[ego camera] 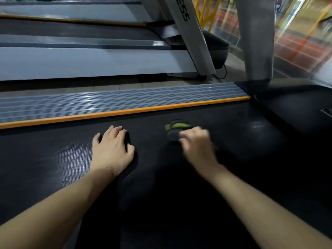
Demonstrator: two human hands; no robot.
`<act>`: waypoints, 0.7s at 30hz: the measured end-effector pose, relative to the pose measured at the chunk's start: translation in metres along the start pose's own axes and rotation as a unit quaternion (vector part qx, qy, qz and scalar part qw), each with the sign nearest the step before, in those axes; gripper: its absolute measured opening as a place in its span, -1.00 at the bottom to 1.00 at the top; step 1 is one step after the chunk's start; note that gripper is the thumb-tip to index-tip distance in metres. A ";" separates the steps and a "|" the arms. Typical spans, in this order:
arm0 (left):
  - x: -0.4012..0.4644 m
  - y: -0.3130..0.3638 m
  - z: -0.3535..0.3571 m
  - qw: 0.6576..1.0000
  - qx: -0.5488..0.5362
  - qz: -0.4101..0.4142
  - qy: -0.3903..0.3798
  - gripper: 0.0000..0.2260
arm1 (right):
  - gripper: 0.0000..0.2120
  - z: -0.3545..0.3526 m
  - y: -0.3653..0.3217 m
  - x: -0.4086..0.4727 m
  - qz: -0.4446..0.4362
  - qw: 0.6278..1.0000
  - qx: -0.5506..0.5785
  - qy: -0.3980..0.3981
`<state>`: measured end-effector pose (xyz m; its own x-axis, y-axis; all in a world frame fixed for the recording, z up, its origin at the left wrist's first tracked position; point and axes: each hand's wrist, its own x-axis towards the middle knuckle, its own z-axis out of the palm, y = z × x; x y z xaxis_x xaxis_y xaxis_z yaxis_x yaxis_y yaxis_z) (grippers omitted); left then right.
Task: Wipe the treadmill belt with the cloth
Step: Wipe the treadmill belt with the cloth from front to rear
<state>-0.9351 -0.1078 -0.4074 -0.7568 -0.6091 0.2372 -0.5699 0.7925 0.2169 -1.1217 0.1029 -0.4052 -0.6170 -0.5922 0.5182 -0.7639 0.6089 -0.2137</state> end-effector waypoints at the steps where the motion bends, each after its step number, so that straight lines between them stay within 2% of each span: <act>1: 0.001 0.001 0.000 1.000 0.001 0.000 -0.002 -0.52 | -0.84 -0.007 0.032 0.005 0.061 0.997 -0.038 0.019; 4: 0.002 0.001 0.002 1.000 0.005 0.002 -0.004 -0.54 | -0.83 -0.019 0.063 0.003 0.238 0.968 -0.069 0.044; 6: 0.002 0.000 0.001 1.000 -0.001 0.001 -0.002 -0.54 | -0.87 -0.009 0.022 0.004 0.265 0.960 -0.074 0.056; 7: 0.002 0.000 0.001 1.000 -0.002 0.002 -0.002 -0.54 | -0.87 -0.002 -0.012 0.004 0.237 0.969 -0.057 0.051; 10: 0.000 -0.001 0.000 1.000 -0.001 0.007 0.002 -0.52 | -0.90 0.013 -0.106 -0.018 0.080 0.996 0.032 -0.018; 12: 0.000 -0.002 -0.001 1.000 -0.001 0.009 0.003 -0.51 | -0.87 0.007 -0.106 -0.022 -0.014 0.994 0.094 -0.054; 14: -0.001 -0.002 -0.001 1.000 0.001 0.009 0.005 -0.51 | -0.87 0.001 -0.058 -0.014 -0.046 0.996 0.052 -0.047; 16: -0.001 -0.001 -0.001 1.000 0.000 0.006 0.004 -0.52 | -0.86 -0.007 0.008 -0.001 0.014 1.000 -0.019 0.002; 18: 0.000 0.000 -0.001 1.000 0.001 0.006 0.002 -0.53 | -0.84 -0.020 0.052 0.002 0.127 0.991 -0.041 0.030; 20: 0.001 0.001 -0.001 1.000 0.000 0.005 0.001 -0.53 | -0.84 -0.016 0.045 0.001 0.219 0.972 -0.066 0.043; 21: 0.001 0.001 -0.001 1.000 -0.001 0.004 0.002 -0.54 | -0.85 -0.009 0.025 0.002 0.229 0.969 -0.073 0.049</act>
<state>-0.9360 -0.1075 -0.4061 -0.7598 -0.6032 0.2427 -0.5636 0.7971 0.2167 -1.1400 0.1219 -0.4022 -0.8589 -0.1930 0.4744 -0.3743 0.8687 -0.3244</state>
